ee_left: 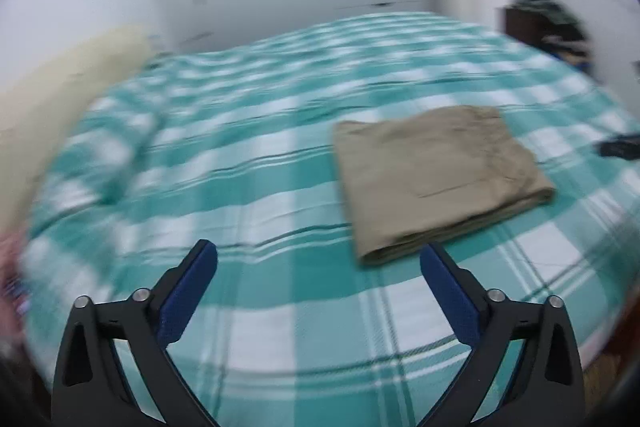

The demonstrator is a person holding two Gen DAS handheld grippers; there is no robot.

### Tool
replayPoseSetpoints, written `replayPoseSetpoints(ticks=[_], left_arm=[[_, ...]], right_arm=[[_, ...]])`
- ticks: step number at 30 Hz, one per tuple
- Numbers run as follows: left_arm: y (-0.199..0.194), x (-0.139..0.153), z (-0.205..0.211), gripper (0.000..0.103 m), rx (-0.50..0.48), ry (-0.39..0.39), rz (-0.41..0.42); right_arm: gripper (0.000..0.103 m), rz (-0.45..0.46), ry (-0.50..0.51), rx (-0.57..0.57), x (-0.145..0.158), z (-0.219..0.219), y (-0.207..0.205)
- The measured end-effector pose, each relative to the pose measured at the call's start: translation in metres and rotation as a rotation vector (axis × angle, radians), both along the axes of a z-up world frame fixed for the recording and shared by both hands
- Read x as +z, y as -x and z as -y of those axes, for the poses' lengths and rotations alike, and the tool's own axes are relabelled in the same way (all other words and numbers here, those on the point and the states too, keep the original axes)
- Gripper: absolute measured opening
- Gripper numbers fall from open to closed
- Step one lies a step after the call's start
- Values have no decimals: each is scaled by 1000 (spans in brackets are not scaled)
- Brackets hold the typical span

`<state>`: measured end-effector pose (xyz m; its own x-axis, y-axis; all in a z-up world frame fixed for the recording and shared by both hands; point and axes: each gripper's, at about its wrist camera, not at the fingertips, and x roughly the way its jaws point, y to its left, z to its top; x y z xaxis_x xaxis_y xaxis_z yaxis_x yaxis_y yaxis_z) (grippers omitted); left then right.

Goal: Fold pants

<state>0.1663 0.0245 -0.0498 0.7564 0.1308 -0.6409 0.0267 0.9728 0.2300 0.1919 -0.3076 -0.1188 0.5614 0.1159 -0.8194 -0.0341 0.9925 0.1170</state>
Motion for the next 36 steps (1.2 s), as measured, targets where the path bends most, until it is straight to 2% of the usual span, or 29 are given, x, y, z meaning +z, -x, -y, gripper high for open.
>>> replayPoseSetpoints(ticks=[2, 3, 7, 10, 12, 18, 24, 31, 36], left_arm=[[10, 9, 9, 102, 66, -34, -1], [15, 13, 10, 102, 77, -28, -17], [31, 23, 14, 102, 47, 110, -156], [48, 27, 16, 102, 31, 175, -181], [57, 29, 18, 102, 31, 192, -186], [75, 34, 22, 102, 63, 133, -168], [83, 38, 21, 102, 71, 136, -197], [92, 43, 27, 102, 53, 138, -230], [95, 46, 32, 102, 40, 125, -223]], right_arm=[[102, 2, 7, -17, 15, -7, 22], [102, 3, -2, -24, 21, -12, 32], [102, 42, -5, -23, 50, -41, 79], [102, 29, 33, 4, 59, -67, 105], [102, 33, 21, 23, 63, -80, 118], [102, 36, 34, 56, 72, -105, 149], [102, 14, 13, 74, 83, -114, 167], [102, 31, 100, 117, 100, -132, 188], [102, 47, 147, 110, 106, -136, 194]])
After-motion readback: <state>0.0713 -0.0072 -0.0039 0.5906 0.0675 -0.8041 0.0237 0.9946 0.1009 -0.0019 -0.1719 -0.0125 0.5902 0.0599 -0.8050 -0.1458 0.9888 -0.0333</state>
